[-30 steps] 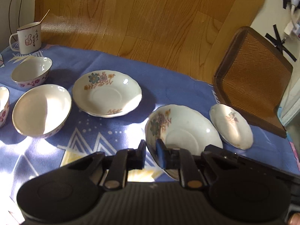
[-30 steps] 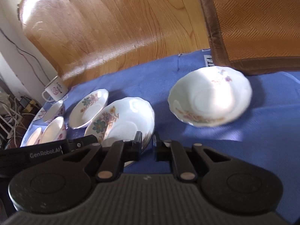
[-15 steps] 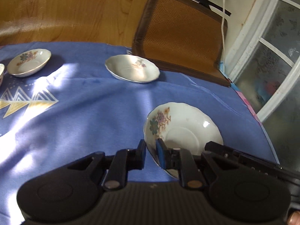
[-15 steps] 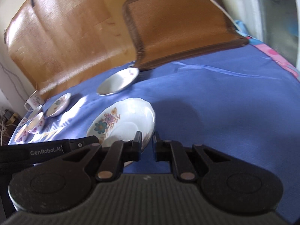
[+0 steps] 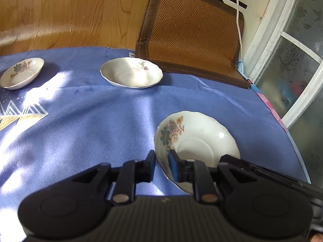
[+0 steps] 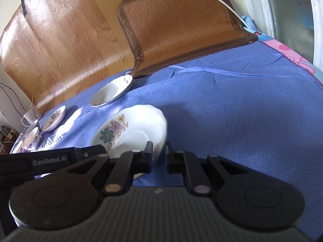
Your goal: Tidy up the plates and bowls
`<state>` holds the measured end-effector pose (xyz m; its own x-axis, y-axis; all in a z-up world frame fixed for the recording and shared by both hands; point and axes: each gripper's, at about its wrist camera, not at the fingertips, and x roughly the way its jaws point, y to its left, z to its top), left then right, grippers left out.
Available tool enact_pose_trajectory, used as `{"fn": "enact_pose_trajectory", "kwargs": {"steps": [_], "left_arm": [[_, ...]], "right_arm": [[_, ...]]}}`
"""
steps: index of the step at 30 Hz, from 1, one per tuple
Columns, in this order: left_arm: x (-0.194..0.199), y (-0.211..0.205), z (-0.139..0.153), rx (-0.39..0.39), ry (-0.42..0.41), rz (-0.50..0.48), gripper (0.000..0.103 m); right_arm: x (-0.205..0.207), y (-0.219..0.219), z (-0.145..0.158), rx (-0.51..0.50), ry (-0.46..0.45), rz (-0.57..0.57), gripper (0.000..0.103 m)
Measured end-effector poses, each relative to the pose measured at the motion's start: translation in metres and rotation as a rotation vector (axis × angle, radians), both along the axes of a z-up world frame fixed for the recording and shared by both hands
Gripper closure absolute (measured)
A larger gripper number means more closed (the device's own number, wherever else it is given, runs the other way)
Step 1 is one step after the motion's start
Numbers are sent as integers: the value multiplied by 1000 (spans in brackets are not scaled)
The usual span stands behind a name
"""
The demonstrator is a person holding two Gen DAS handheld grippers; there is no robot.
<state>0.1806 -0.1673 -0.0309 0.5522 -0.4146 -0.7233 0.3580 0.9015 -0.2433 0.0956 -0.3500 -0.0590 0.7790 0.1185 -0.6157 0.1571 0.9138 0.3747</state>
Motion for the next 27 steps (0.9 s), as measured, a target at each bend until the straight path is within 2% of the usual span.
{"fn": "enact_pose_trajectory", "kwargs": {"steps": [3,6,7,10,13,16,19,23,27], "left_arm": [[1,-3,-6,8,5,-22,77],[-4,2,1,-1,-29,-36,59],[-5,6,6,-12,-49,-30,56],[-1,22,21,-40,-97,1,55],[18,42,29,-43,-110,64,56],[52,62,28,-46,-54,126,58],[93,75,28,-50,11,141,58],[150,75,21,-99,133,103,58],[184,67,11,-68,162,126,59]], "right_arm": [[-1,5,1,-36,-9,6,85],[-1,0,8,-40,-40,-7,82],[-1,-2,13,-44,-57,-14,82],[5,-5,28,-63,-98,-15,82],[25,-6,41,-56,-102,22,82],[54,-4,51,-29,-73,68,82],[91,3,56,-26,-24,116,82],[142,9,50,-1,59,154,82],[178,6,35,61,144,148,82]]}}
